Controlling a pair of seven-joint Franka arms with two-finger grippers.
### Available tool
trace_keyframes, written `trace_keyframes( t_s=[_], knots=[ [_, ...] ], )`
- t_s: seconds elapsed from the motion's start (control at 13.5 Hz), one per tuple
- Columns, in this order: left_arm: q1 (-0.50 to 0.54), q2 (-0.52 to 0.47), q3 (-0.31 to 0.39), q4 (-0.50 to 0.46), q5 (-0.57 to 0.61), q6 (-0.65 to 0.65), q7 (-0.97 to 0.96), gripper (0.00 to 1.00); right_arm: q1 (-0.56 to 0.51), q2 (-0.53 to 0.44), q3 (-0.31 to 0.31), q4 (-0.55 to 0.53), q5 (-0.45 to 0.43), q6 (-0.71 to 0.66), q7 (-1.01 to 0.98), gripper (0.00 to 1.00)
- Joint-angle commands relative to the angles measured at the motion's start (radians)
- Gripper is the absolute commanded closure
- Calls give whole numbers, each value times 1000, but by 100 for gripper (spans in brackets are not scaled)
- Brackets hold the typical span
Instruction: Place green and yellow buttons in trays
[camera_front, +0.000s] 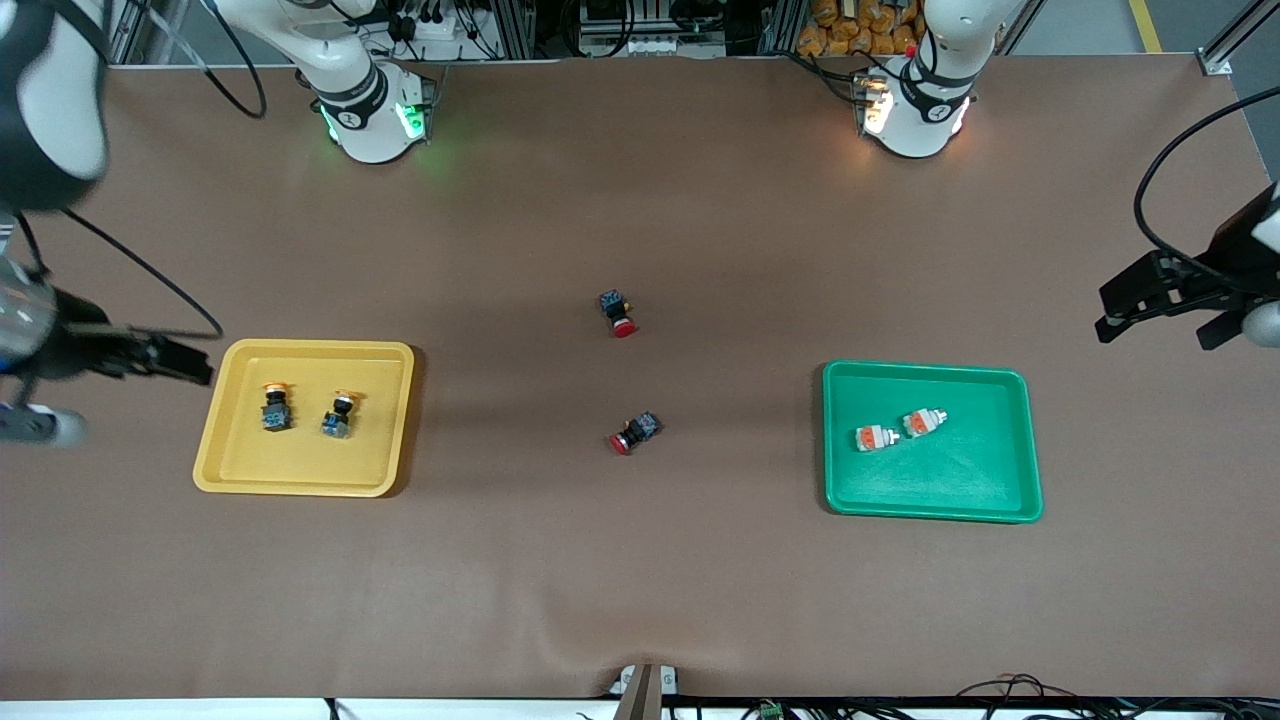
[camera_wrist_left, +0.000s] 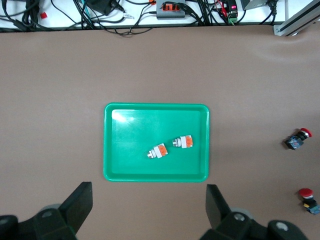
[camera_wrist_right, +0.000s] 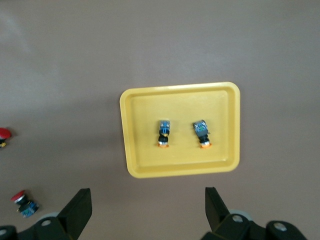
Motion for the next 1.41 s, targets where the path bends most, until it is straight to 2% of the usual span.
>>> trace_keyframes(
  t_s=[0.0,0.3,0.59,0.67,0.74,0.97,1.19,1.34],
  knots=[
    [-154,-112,263,-32,-144,0,82,0,-64,-94,19,-19,60,-55,-20,0],
    [-416,-155,618,-72,-258,-35,216,0,-75,-242,10,-193,49,8,-45,0],
    [-705,-192,932,-121,-283,-49,223,0,-87,-439,10,-517,49,162,-66,0],
    [-771,-212,1003,-141,-312,-55,223,0,-87,-471,10,-574,49,193,-106,0],
    [-821,-227,1055,-164,-316,-55,222,0,-87,-471,12,-576,49,188,-117,0],
    [-918,-274,1140,-219,-307,-55,213,0,-80,-465,15,-555,48,185,-122,0],
    [-937,-331,1137,-264,-298,-76,196,0,-73,-404,16,-444,-13,129,-160,0],
    [-951,-365,1129,-276,-245,-108,155,0,-66,-379,18,-400,-20,96,-162,0]
  ],
)
